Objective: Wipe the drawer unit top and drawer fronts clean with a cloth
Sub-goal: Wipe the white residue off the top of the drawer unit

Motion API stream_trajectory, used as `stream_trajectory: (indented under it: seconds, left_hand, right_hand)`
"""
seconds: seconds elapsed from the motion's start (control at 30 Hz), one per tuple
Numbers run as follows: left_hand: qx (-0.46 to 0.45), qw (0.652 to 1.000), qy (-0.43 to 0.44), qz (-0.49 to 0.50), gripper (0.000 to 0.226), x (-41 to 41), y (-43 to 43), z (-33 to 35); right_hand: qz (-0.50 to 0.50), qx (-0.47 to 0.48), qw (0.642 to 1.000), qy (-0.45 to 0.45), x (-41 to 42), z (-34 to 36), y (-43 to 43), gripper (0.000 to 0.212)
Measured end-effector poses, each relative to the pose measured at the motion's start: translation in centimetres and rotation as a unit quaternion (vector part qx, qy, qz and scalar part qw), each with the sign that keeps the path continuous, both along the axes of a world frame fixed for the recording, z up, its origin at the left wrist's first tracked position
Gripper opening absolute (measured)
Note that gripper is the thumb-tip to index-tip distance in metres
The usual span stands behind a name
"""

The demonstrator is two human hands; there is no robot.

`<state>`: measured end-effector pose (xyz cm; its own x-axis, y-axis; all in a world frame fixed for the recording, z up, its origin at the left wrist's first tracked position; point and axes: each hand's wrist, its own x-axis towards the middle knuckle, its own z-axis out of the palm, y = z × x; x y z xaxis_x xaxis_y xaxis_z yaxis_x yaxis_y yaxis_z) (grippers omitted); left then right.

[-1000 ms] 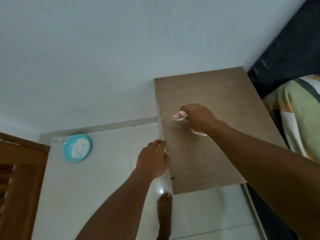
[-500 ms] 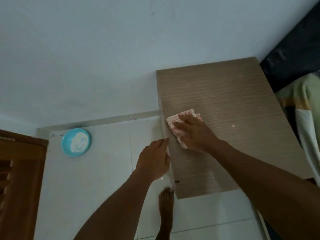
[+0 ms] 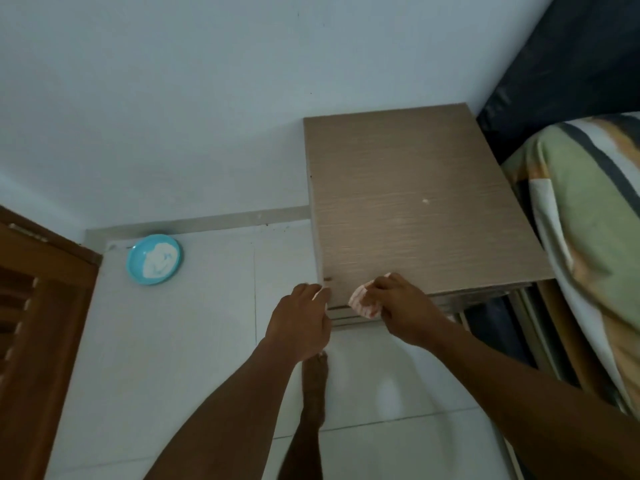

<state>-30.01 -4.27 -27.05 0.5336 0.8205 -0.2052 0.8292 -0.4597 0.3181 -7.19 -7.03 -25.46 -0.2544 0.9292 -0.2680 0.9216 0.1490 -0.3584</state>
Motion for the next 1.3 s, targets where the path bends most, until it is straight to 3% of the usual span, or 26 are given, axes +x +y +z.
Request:
stream_trajectory:
  seconds: [0.13,0.43,0.63,0.9,1.3]
  left_hand:
    - [0.002,1.000,0.019,0.001,0.051,0.2,-3.3,1.2]
    - [0.033,0.999,0.035,0.015,0.051,1.6,0.6,3.3]
    - [0.034,0.999,0.017,0.019,0.051,2.6,6.4,2.8]
    - [-0.034,0.999,-0.002,-0.006,0.051,2.9,15.3,4.0]
    - [-0.075,0.997,-0.012,0.025,0.048,5.0,28.5,5.6]
  right_hand:
    - [0.002,-0.042,0.999,-0.005,0.7,2.1,-3.7,0.031]
    - [-0.114,0.056,0.990,0.061,0.1,4.7,2.7,0.034]
    - [-0.272,0.032,0.935,0.227,-0.6,3.9,8.2,0.013]
    - [-0.226,-0.041,0.963,0.137,1.0,6.5,19.2,0.021]
    - [-0.155,0.008,0.988,0.005,2.9,5.5,33.2,0.038]
